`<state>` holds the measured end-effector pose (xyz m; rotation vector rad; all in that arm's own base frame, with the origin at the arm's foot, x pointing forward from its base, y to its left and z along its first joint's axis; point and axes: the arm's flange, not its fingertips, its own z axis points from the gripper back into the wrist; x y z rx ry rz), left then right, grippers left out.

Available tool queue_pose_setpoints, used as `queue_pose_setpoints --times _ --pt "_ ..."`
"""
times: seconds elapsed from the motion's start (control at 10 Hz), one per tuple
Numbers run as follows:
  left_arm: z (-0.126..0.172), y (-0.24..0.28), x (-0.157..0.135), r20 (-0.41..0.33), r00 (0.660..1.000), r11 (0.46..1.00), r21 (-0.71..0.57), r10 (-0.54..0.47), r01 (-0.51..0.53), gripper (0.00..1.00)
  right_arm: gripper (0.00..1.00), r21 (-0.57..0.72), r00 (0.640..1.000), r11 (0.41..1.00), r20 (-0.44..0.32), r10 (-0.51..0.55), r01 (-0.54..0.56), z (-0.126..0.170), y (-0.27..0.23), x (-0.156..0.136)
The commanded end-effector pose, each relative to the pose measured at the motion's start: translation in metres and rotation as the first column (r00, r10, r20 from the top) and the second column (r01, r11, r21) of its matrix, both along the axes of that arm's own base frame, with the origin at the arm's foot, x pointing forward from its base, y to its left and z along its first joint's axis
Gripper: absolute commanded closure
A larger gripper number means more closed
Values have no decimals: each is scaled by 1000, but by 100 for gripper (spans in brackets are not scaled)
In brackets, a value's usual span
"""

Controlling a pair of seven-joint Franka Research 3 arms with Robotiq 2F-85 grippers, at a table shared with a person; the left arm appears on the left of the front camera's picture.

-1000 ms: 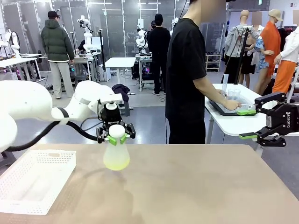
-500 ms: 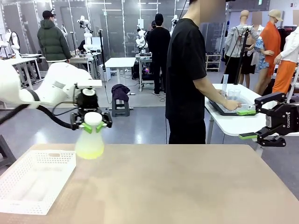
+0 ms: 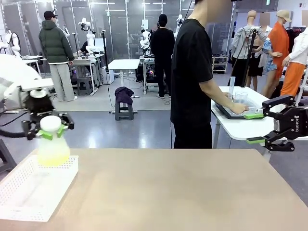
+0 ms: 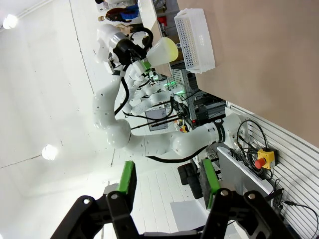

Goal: Prepare the solutions needed for the experiment.
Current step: When the human places the Big flask in the center of the table, pick up the Big flask and place it in the left Organizing basket.

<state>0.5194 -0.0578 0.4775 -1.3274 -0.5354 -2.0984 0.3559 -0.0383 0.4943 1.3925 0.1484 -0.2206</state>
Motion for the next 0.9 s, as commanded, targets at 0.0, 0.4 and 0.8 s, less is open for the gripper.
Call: queue_pose_setpoints --times 0.0,0.4,0.8 --pt "-24 8 -23 82 991 993 -66 107 -101 95 34 -3 1000 1000 -2 5 -5 3 -2 1" --pt "-53 62 -26 74 958 952 -154 279 -265 95 34 -3 1000 1000 -2 5 -5 3 -2 1" --pt "-79 98 -30 8 939 910 -248 345 -332 95 34 -3 1000 1000 -2 5 -5 3 -2 1"
